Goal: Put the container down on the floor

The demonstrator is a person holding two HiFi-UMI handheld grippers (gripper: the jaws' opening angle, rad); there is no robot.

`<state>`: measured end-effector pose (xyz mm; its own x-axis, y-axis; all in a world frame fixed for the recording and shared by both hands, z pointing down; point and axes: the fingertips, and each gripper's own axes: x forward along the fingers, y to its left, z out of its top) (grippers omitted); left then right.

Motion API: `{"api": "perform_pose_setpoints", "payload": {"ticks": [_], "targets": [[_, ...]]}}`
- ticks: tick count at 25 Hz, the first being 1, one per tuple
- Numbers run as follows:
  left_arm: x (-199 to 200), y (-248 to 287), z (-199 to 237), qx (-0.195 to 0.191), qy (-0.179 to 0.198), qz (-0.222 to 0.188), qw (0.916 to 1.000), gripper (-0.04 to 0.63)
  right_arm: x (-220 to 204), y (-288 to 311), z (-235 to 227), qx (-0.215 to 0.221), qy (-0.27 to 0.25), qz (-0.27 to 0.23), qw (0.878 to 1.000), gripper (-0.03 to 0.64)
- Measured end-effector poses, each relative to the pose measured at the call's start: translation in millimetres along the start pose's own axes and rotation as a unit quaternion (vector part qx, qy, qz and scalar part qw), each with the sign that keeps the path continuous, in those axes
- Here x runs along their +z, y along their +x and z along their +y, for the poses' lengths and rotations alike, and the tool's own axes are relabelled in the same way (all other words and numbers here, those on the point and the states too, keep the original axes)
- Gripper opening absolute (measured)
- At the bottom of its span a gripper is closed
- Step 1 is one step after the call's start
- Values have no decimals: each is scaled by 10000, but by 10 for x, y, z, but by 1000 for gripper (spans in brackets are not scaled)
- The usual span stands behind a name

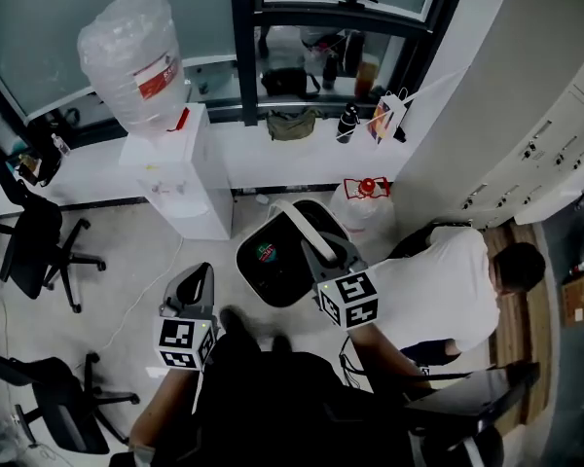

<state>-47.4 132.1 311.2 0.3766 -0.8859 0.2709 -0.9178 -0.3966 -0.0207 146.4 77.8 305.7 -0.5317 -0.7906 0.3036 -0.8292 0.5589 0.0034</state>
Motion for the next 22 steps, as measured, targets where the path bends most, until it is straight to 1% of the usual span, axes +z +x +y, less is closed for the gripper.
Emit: {"api": "perform_pose_setpoints", "payload": {"ticks": [4,11,14,18,22], "targets": [[-1,242,154,-125,-40,6,9999,11,-11,243,-32,-76,-165,153,9997,66],[67,795,499,-465,12,44,9989,11,11,730,-140,-269,-277,396,9985,66],[94,1028,658,-606,144,47,9980,11,-10,953,-213,-359,-225,524,9977,66],[43,1343,942,-758,109,152,9969,11,-54,1329,-274,-452,-125,673,9966,66],[-59,1639,1167,-896,192,299,9953,11,-130,1720,-363,-588,-73,764,9953,66]]}}
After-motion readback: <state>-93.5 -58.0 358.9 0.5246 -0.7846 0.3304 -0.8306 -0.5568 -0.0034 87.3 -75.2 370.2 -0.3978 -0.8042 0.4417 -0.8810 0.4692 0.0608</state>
